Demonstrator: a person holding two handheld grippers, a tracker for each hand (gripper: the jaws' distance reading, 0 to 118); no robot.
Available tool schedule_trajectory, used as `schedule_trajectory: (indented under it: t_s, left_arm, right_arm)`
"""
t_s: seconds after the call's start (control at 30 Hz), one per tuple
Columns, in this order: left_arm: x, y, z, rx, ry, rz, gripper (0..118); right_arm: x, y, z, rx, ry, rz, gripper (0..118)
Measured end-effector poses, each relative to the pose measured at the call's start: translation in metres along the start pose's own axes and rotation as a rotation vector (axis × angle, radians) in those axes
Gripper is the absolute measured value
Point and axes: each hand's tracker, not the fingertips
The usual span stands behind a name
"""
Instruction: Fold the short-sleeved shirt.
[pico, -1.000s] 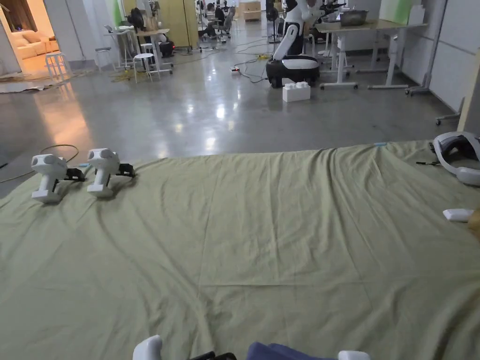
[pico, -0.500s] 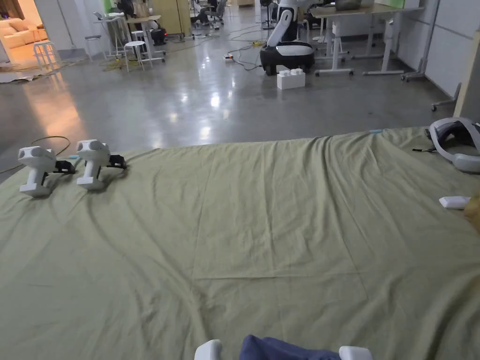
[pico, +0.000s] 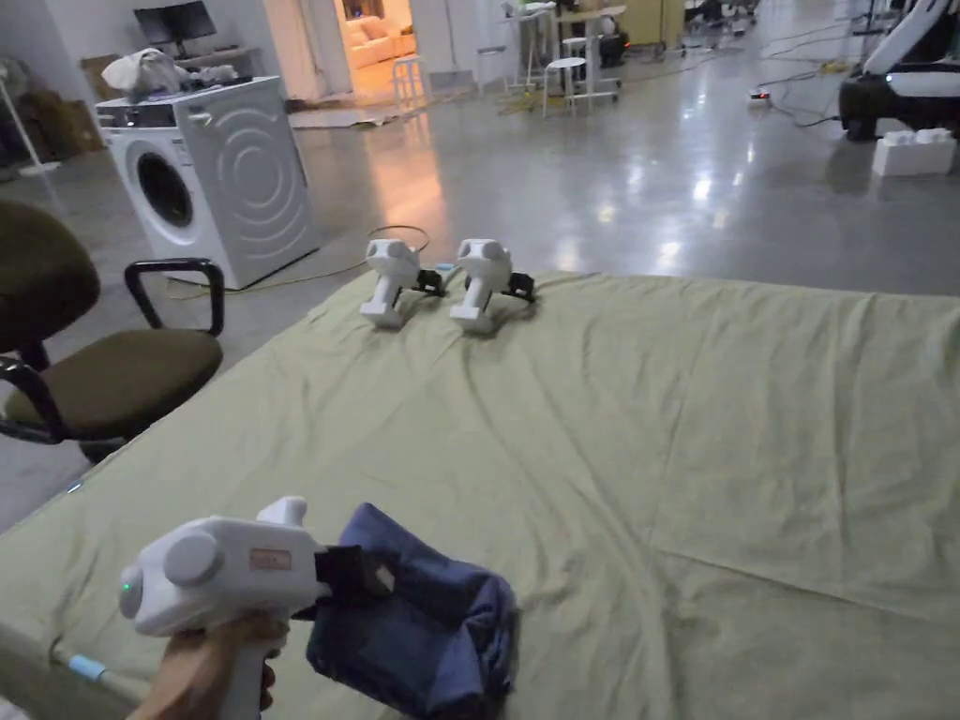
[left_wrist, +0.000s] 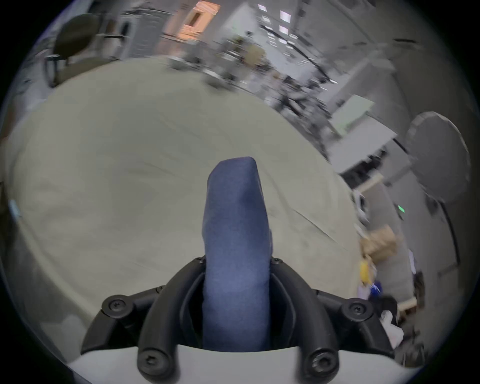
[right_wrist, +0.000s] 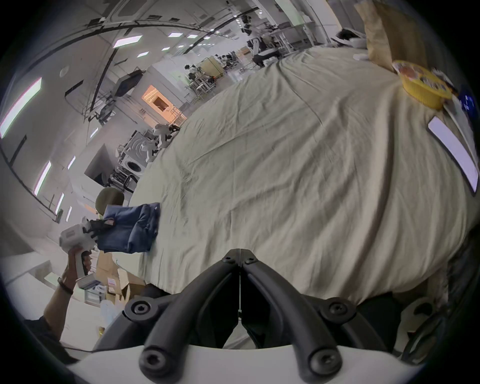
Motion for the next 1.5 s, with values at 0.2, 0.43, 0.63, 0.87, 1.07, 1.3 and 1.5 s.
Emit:
schedule_trajectory:
  t_s: [0.2, 0.43, 0.63, 0.87, 1.07, 1.3, 1.5]
  left_arm:
    - [-0.041, 0.037, -0.029, -0.023, 0.238, -0.032, 35]
    - [-0.033, 0.024, -0.011, 0.069, 0.413, -0.143, 111]
    - [0.049, -0.032, 0.126, 0.331, 0.059, -0.451, 111]
    - [0.169, -0.133, 0.25, 0.751, -0.087, -0.587, 110]
    - [0.232, -0.194, 0.283, 0.947, -0.002, -0.688, 67]
    - [0.233, -0.238, 0.288, 0.995, -0.055, -0.721, 1]
    - [0.214, -0.231, 0.286, 0.904, -0.092, -0.599, 1]
  right_arm:
    - [0.0, 0.004, -0.01, -0.02, -0.007, -0.003, 3]
    - [-0.013, 0.007, 0.016, 0.041, -0.022, 0.114, 3]
    - [-0.042, 0.027, 0.075, 0.281, -0.061, 0.291, 3]
    - [-0.095, 0.037, 0.169, 0.621, -0.103, 0.431, 3]
    - [-0.123, 0.022, 0.216, 0.798, -0.134, 0.546, 3]
    - [-0.144, 0.004, 0.23, 0.848, -0.207, 0.614, 3]
    - [-0.145, -0.005, 0.222, 0.865, -0.21, 0.636, 3]
